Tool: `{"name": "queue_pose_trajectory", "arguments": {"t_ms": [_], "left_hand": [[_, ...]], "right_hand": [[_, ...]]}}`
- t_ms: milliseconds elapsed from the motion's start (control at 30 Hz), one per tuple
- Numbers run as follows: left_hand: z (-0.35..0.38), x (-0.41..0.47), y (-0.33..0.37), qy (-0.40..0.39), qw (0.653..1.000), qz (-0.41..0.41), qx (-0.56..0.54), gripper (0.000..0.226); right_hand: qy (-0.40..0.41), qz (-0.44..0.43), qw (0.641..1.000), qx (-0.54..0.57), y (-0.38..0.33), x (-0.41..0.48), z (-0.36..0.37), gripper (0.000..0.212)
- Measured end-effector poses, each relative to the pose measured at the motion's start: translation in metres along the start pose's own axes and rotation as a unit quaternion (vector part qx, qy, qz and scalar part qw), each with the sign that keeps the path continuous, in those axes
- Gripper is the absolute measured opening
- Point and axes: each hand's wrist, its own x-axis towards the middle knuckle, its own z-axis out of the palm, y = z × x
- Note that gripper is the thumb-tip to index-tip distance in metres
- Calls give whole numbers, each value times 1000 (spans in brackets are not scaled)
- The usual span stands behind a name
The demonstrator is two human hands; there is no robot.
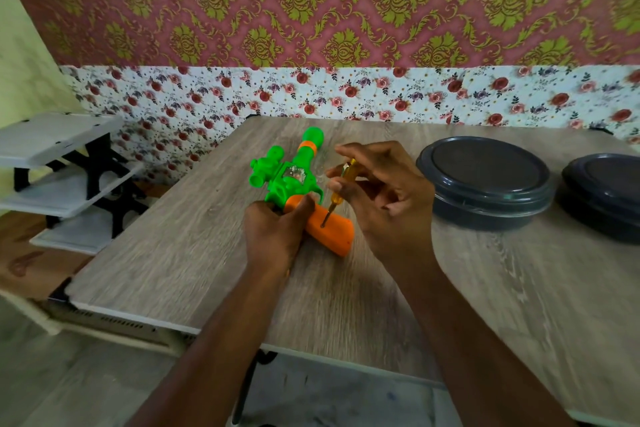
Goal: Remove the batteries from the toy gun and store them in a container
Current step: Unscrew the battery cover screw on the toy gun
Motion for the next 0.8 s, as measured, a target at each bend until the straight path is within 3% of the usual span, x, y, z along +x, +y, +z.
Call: {"name": "queue_pose_trajectory", "arguments": {"t_ms": [167,433,600,700,800], "left_hand": [[-1,-1,2,-1,1000,3,1,76],[-1,-2,3,-3,1000,-5,0,74],[-1,-3,6,1,1000,-11,14,74],[-2,-4,5,2,1000,-8,7,72],[-2,-3,4,5,1000,-11,6,71]], "right_hand": [[12,8,1000,-19,6,-1,-3,44],[4,-13,997,-81,3,-1,-1,39],[-8,29,999,-20,4,-4,-3,41],[-8,15,999,-47,2,-3,-1,33],[-2,24,999,-29,5,-3,-1,41]]}}
